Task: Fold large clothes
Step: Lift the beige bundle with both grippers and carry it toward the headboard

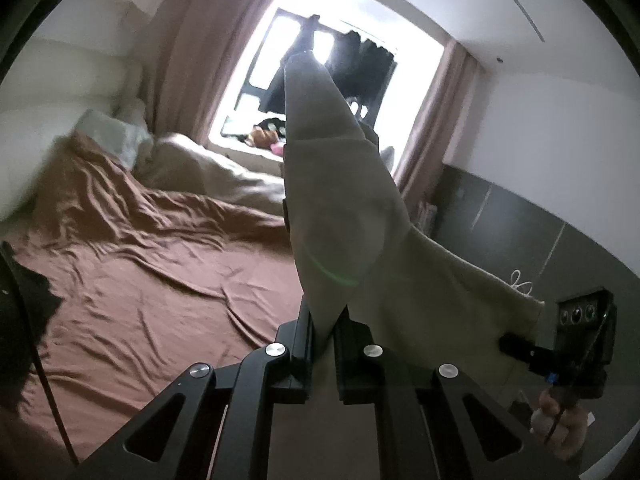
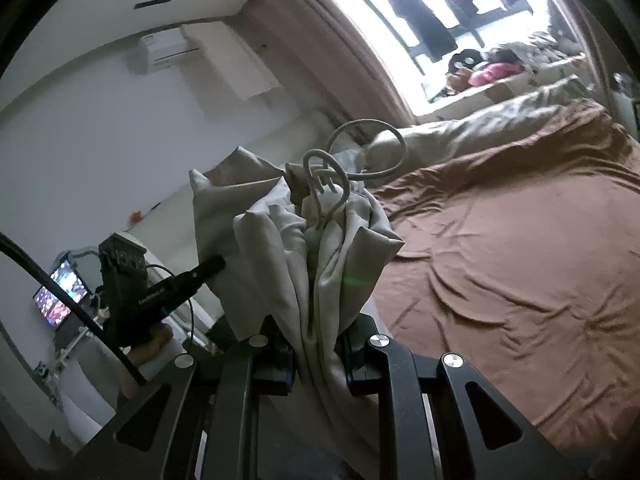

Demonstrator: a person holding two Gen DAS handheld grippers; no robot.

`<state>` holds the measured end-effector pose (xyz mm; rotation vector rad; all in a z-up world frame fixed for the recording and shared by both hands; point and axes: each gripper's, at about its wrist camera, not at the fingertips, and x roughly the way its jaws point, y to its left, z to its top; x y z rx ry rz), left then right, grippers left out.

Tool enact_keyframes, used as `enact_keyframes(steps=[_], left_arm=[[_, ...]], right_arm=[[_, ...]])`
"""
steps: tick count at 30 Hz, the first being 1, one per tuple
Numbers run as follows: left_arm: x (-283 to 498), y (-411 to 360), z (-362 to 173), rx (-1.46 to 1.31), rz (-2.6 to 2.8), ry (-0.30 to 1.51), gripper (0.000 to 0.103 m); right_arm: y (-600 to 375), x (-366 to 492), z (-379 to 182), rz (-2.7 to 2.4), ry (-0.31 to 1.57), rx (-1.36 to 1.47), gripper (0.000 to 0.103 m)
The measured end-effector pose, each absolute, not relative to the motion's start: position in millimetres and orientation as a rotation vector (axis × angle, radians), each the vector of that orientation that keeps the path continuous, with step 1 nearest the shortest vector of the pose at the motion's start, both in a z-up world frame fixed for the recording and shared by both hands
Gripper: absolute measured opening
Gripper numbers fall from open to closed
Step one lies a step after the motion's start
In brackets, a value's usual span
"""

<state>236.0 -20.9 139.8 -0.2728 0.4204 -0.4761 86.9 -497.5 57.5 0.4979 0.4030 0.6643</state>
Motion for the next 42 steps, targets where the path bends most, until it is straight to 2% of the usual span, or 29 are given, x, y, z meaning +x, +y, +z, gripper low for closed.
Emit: enact_keyframes(steps=[9, 18, 32, 42], left_arm=[[220, 71, 173, -0.282, -0.351, 0.344, 0.008], [221, 188, 185, -0.287, -0.188, 0.323, 0.007], [248, 359, 186, -0.300, 0.020, 0.296, 0.006], [251, 437, 197, -0.288, 0.175, 0.271, 0.006]], right_arm=[[-428, 130, 81, 0.772, 0.395, 0.428, 0.014], [-326, 214, 101, 0.896, 0.433, 0.364, 0.014], [-166, 335, 108, 1.097, 0.515, 0.310, 0.014], [-69, 378, 102, 1.255, 0.551, 0.301, 0.014]])
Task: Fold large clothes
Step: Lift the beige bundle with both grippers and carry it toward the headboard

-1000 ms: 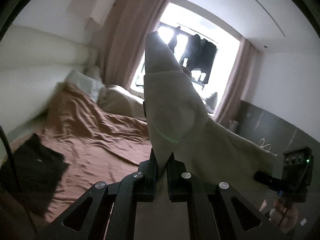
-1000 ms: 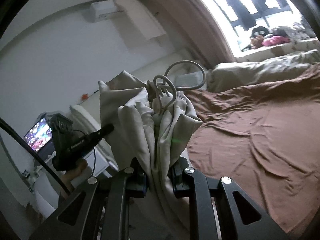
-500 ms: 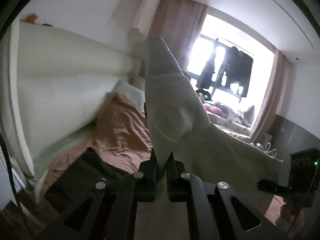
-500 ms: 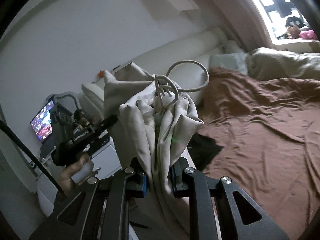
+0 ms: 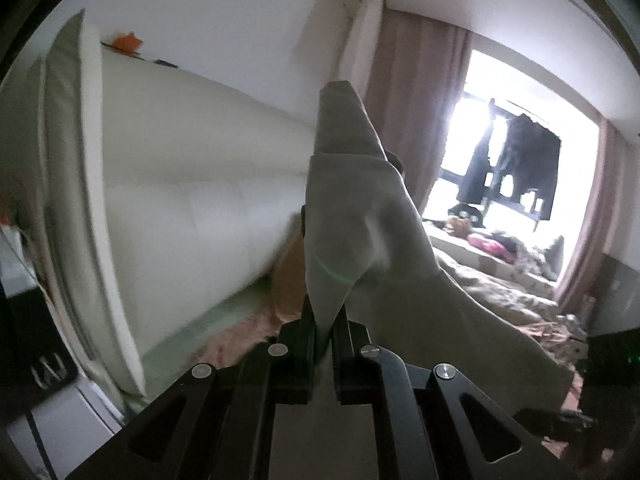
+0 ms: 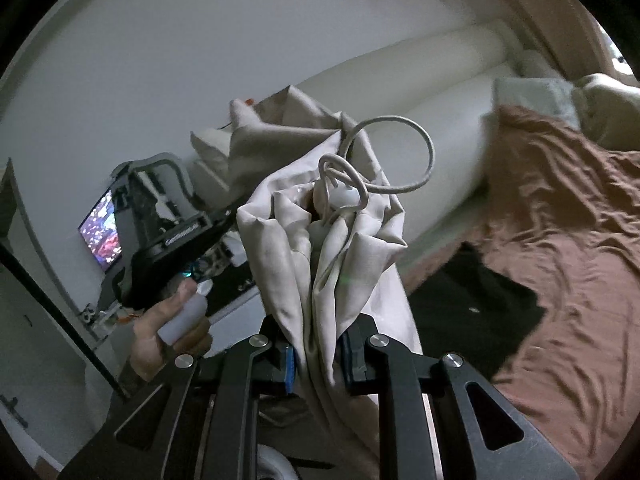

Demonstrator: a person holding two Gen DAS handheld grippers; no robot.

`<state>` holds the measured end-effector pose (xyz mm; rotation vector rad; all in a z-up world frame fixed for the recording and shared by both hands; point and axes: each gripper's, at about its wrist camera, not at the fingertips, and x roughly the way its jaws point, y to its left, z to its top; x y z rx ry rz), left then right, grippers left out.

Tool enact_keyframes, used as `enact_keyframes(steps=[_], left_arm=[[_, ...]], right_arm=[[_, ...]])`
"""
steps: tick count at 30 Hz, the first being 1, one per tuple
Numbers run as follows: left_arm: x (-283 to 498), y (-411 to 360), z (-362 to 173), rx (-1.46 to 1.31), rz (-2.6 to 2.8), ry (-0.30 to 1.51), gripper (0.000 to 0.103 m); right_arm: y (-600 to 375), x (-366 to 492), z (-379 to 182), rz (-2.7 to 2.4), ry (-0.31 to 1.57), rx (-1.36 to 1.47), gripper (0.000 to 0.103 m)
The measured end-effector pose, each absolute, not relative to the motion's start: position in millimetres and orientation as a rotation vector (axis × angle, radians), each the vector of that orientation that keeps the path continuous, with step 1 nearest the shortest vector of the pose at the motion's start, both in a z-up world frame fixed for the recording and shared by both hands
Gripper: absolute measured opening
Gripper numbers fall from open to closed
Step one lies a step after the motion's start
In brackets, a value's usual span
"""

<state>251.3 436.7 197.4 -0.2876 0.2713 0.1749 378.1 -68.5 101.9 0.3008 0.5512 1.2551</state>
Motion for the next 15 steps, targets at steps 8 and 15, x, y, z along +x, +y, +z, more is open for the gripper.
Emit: enact_keyframes(steps=[8, 15], left_arm=[[284, 477, 184, -0.265, 0.262, 0.294, 0.006], [346, 501, 137, -0.305, 0.291, 0.366, 0.006]], right_arm=[[-17, 425, 68, 1.336, 0.649, 0.351, 0.014], [-11, 495, 26, 1.320, 0.732, 0.386, 0.014]])
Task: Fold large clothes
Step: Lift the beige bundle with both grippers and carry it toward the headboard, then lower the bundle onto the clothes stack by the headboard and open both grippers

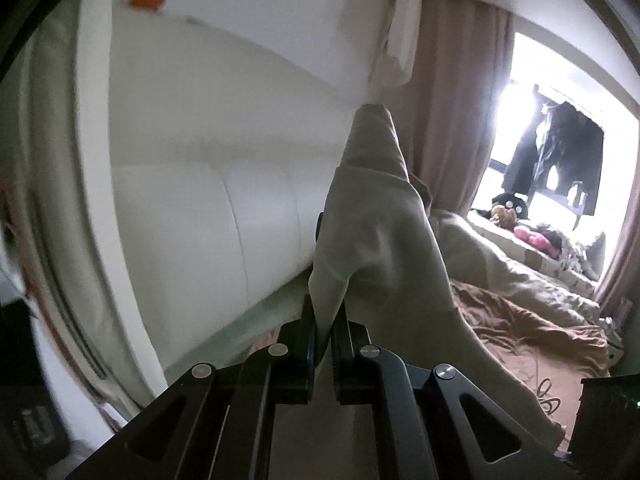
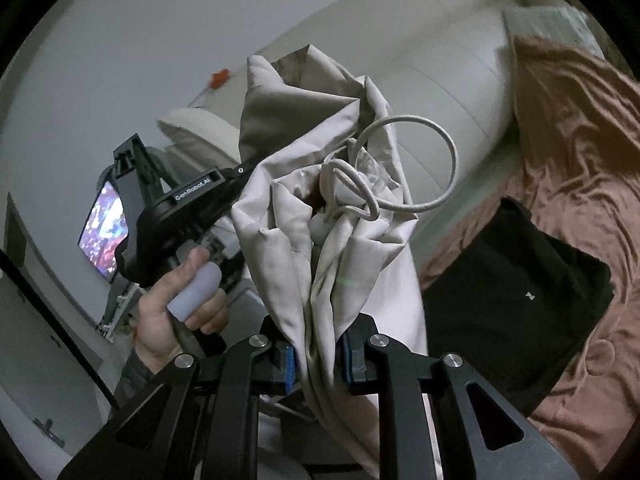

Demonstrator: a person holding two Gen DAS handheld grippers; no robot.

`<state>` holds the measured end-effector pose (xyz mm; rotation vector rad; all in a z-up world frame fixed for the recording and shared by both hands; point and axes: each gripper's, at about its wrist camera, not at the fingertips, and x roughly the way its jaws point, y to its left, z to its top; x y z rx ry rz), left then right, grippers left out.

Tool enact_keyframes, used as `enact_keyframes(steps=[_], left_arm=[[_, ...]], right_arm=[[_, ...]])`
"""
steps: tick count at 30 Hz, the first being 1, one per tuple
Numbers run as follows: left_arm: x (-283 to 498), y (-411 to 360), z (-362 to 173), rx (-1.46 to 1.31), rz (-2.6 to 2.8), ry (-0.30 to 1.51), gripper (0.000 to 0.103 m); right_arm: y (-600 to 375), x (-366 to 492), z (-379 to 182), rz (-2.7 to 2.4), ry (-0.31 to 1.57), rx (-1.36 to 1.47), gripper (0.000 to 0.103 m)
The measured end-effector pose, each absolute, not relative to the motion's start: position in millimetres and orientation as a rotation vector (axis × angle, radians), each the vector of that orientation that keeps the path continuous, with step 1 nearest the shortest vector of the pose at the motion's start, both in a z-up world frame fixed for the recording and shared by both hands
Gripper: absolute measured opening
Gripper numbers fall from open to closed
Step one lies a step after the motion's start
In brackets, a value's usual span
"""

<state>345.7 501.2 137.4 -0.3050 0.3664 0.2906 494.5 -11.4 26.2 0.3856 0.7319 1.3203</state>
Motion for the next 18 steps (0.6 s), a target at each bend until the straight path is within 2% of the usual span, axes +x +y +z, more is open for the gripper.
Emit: enact_keyframes(steps=[12, 18], left_arm=[[457, 510, 88, -0.275, 0.309, 0.502, 0.006], [470, 504, 43, -0.240, 0.335, 0.622, 0.018]], right_arm=[[-49, 591, -42, 1.147, 0.813, 0.461, 0.014], [-33, 622, -98, 1.024, 0.922, 0.473, 0.014]])
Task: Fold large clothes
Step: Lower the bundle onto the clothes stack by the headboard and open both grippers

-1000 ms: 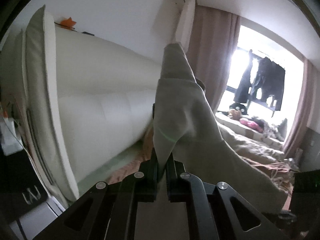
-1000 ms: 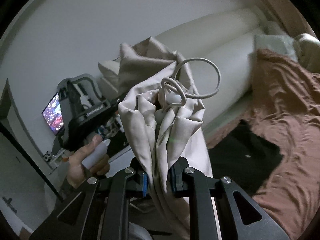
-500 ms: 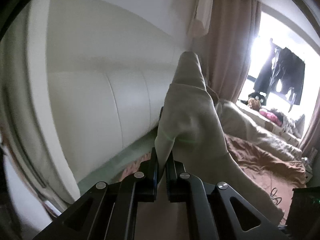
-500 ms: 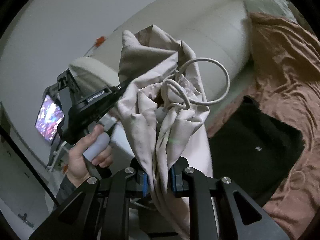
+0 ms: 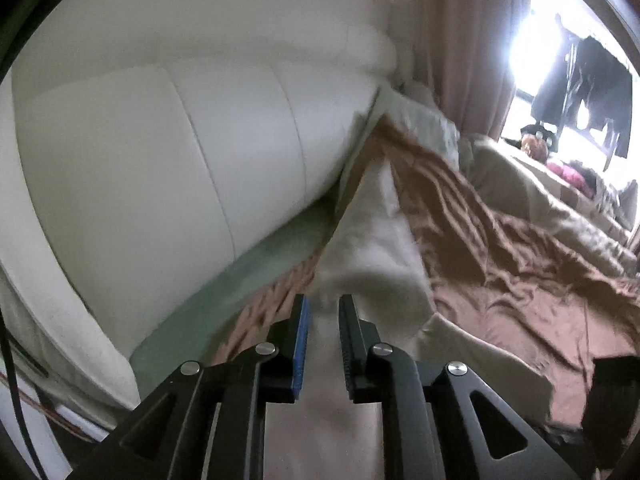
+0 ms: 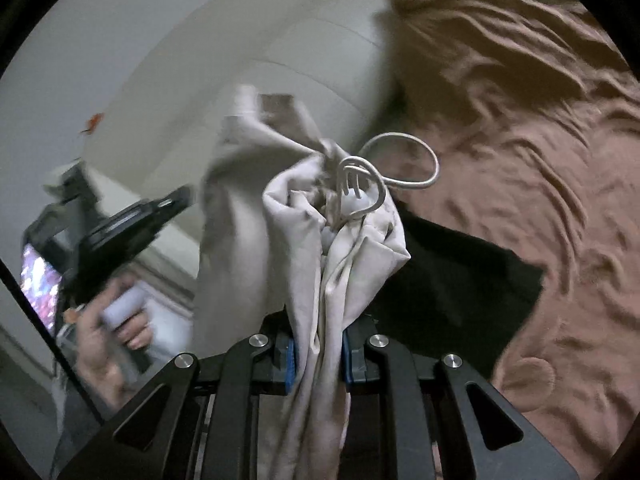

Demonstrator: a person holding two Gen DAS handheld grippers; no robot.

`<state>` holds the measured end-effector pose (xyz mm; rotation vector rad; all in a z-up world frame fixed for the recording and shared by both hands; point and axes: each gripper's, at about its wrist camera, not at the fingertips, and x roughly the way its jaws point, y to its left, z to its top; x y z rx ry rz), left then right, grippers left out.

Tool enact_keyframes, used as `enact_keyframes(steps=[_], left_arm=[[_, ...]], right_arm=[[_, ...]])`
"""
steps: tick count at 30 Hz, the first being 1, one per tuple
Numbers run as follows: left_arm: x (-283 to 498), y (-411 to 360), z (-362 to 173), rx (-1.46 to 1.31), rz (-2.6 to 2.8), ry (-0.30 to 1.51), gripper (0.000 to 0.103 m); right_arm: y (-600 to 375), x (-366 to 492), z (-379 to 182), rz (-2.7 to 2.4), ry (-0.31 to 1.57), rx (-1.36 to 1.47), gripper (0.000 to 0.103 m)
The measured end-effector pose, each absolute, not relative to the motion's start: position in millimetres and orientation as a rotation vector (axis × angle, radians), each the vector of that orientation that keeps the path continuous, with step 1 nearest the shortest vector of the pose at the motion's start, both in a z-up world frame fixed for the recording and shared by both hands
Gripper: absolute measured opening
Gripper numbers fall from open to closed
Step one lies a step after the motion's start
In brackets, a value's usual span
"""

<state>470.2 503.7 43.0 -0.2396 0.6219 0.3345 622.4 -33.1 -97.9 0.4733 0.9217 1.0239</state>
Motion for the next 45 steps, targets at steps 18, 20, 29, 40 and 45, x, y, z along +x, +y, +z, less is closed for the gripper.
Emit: enact_keyframes(steps=[18, 20, 29, 40, 45], left_arm=[[324, 484, -49, -0.357, 0.390, 0.681, 0.060], [312, 479, -53, -0.345, 0.402, 0.661, 0.062], [324, 487, -54, -0.302, 0.446, 0.650, 0.062], [346, 511, -91, -0.300, 0.490, 0.751, 0.062], [336, 500, -94, -0.285, 0.502, 0.772, 0.062]], right_arm=[[-67, 645, -131, 0.709, 0.983, 0.379, 0.047], [-75, 635, -114, 0.664, 0.926, 0.338, 0.047], [-27, 602, -57, 0.915, 0.823, 0.159, 0.047], [15, 611, -75, 0.845, 0.868, -0.021, 0.047], [10, 615, -97, 0.830, 0.957, 0.015, 0.047]])
